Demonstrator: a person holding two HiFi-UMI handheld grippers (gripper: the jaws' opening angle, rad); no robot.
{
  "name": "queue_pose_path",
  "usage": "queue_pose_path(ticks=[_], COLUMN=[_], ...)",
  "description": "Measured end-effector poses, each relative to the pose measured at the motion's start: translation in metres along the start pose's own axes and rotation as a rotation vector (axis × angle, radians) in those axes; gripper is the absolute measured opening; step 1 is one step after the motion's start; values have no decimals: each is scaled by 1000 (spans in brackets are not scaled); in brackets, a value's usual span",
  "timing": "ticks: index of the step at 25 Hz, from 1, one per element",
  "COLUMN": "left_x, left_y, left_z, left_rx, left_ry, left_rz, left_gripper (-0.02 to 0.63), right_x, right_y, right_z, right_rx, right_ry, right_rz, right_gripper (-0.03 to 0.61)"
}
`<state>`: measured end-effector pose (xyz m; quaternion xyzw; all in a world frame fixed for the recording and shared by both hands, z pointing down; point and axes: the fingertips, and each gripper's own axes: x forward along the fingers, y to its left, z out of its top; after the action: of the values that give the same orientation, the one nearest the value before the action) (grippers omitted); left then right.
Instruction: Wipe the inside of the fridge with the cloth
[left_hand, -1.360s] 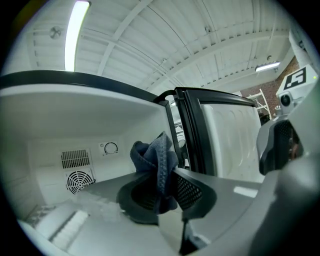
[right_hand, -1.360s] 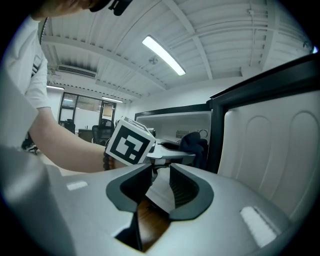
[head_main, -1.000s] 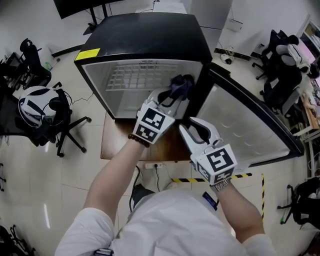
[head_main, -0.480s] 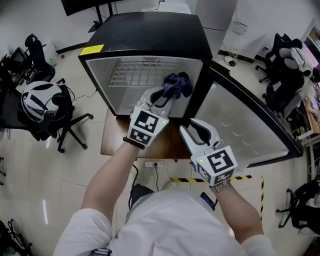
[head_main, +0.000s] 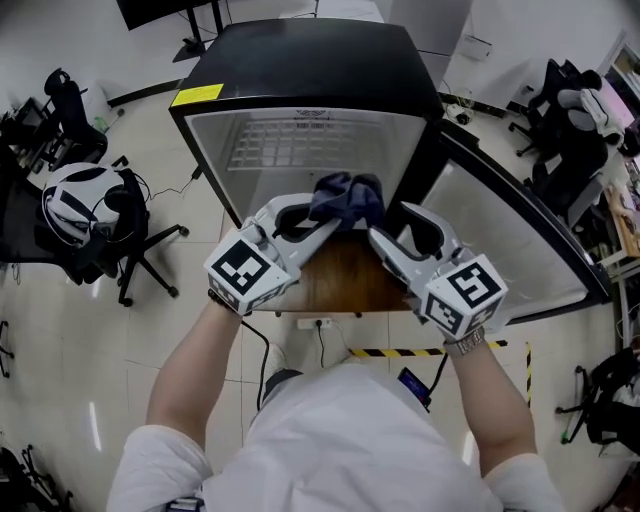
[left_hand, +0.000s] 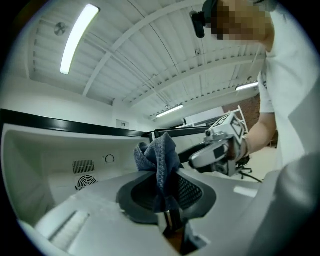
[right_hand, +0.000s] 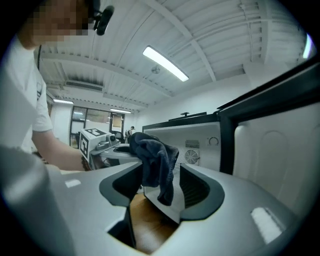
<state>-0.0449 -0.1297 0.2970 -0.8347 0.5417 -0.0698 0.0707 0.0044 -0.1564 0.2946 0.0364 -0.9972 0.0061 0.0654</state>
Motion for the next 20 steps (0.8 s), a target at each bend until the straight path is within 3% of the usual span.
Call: queue_pose_path(ticks=[4, 8, 16, 20], left_x=[-30, -52, -82, -97], left_y=[-5, -8, -8, -9], left_z=[0, -7, -17, -28], left_rx=[-28, -45, -79, -49], left_ry=[1, 11, 47, 105], left_rz=[-75, -137, -240, -290], left_gripper=[66, 66, 71, 81], right_x=[20, 43, 76, 92], right_y=[28, 65, 107, 123], right_z=[10, 6, 0, -7], right_rx=[153, 181, 221, 262], right_ry=[-26, 21, 67, 96], right_rz=[183, 321, 466, 526], right_gripper=[262, 290, 290, 288])
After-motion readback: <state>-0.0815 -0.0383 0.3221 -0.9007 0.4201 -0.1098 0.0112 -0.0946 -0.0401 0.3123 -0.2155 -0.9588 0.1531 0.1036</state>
